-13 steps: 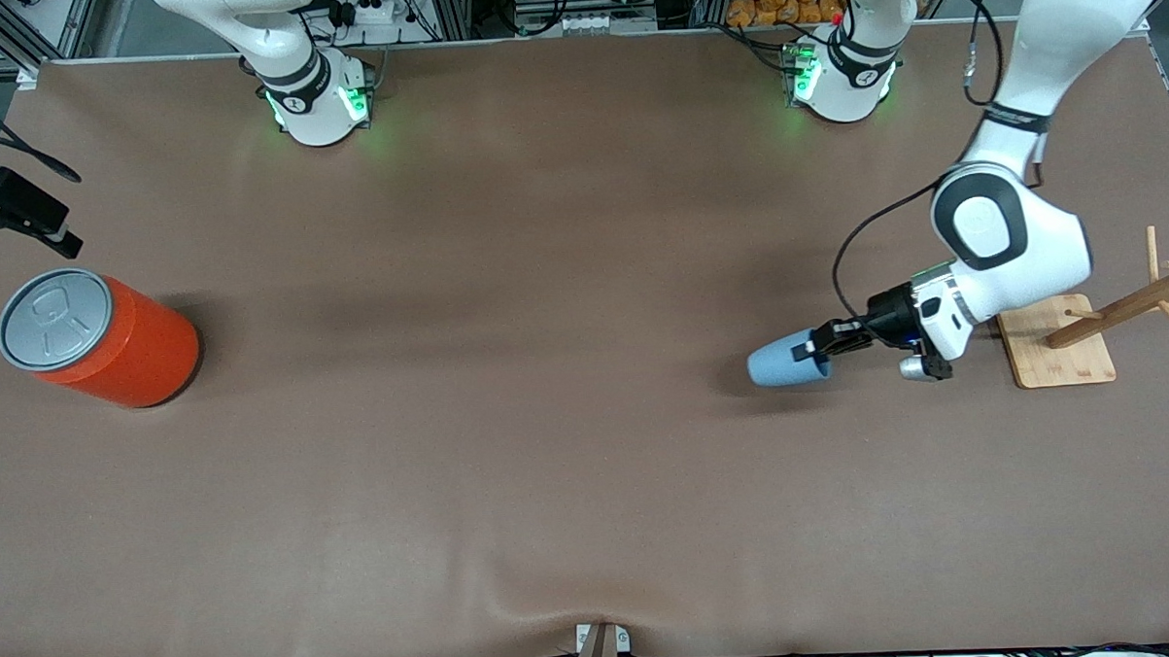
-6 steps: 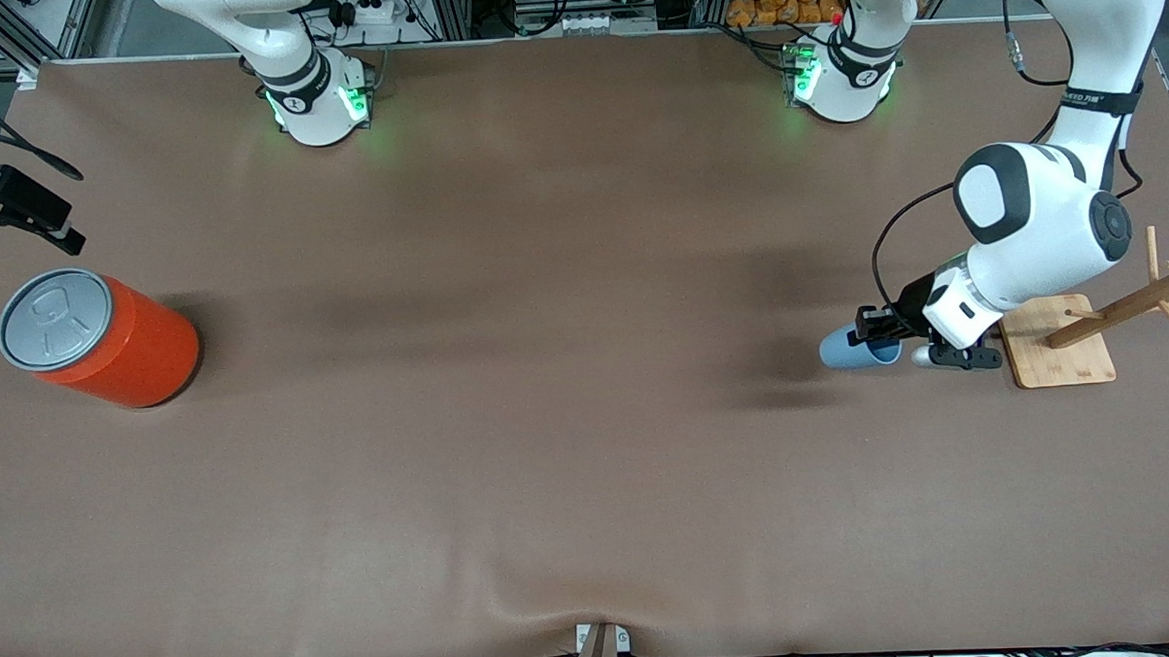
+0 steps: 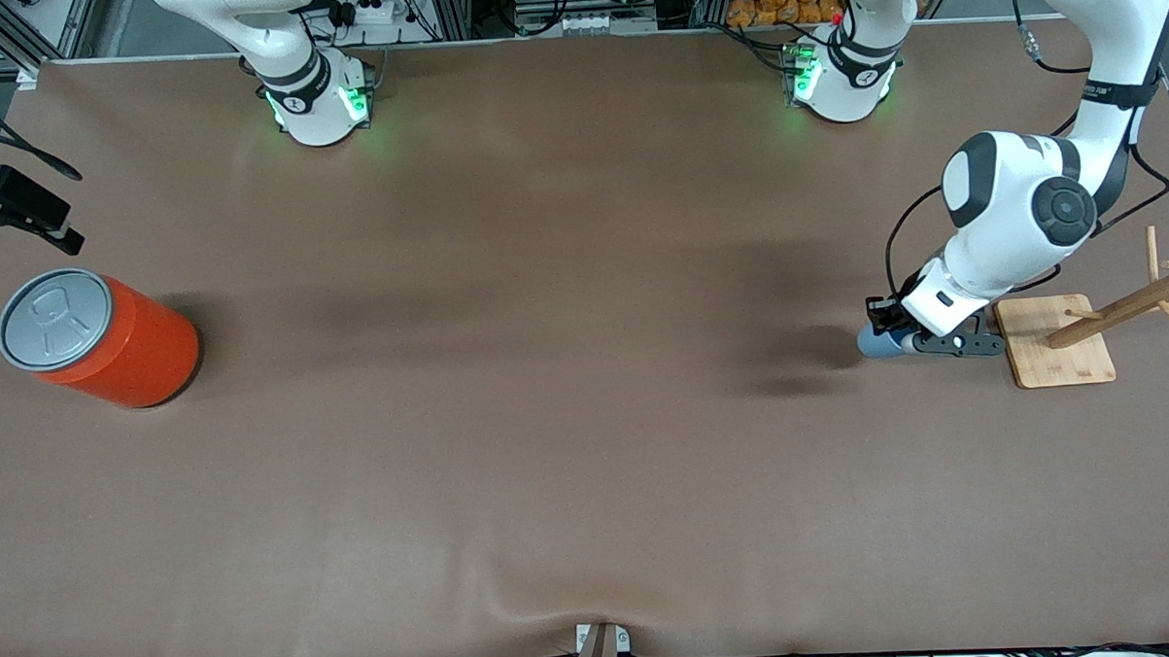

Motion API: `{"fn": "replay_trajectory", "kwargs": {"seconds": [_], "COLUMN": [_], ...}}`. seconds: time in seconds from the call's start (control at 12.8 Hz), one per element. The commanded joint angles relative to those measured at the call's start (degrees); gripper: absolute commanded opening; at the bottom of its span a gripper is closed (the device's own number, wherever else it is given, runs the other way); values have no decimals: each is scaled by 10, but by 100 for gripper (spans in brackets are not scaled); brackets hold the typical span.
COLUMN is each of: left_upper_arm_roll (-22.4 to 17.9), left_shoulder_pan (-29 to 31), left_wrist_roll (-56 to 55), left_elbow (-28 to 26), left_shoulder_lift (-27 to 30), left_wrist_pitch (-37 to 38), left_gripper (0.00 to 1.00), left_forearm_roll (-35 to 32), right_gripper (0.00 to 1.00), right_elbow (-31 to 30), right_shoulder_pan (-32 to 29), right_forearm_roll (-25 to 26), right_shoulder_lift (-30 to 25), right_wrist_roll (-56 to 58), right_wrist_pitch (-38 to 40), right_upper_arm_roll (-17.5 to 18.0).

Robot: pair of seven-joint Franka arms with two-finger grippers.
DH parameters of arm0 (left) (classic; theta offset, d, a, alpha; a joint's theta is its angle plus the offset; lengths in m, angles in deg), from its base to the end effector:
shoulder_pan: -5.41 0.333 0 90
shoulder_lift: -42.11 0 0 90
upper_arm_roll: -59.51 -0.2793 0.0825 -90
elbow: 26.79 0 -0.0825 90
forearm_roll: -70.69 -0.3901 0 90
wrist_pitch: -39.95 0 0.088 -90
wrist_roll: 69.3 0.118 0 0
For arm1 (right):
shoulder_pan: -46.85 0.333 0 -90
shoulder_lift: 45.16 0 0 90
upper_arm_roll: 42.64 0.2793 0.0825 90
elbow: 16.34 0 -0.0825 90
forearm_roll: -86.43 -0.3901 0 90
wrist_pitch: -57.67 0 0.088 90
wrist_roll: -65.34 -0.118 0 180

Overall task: Flip cup
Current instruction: 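Rotate the cup upright and lower it onto the table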

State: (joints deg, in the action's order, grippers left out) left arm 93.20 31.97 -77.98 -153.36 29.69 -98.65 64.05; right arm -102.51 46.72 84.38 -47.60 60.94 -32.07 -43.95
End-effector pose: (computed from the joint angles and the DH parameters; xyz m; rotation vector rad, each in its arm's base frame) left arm 0.5449 -0.0709 0.2492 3.0948 -0.0712 0.0433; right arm 0.5491 -0.0098 0.6321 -3.0942 0.1547 -0.1611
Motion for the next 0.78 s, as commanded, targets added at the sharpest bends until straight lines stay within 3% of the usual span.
{"fn": "replay_trajectory", "kwargs": {"seconds": [0.0,0.47,0.55,0.63,0.71], "left_upper_arm_roll": [5,5,5,5,6], "left_shoulder_pan": [1,-1,-3,-5,-9], "left_wrist_roll": [-73,-129,-137,-150,-165], "left_elbow": [-16,-15,-13,-11,-10], "left_shoulder_lift": [-3,-58,-59,-59,-57], "left_wrist_pitch": [-36,-69,-67,-66,-64], "left_gripper": [0,0,7,78,100], "left_forearm_roll": [-72,-130,-134,-134,-135], "right_gripper": [100,100,100,100,100], "right_elbow": [13,13,13,13,13], "right_shoulder_pan": [0,1,1,1,0], "right_forearm_roll": [6,6,5,5,5], "right_shoulder_lift": [6,6,6,6,6], "right_wrist_roll": [-4,-5,-5,-4,-4], "right_wrist_pitch": [10,9,9,10,10], "right_upper_arm_roll": [0,1,1,1,1]}}
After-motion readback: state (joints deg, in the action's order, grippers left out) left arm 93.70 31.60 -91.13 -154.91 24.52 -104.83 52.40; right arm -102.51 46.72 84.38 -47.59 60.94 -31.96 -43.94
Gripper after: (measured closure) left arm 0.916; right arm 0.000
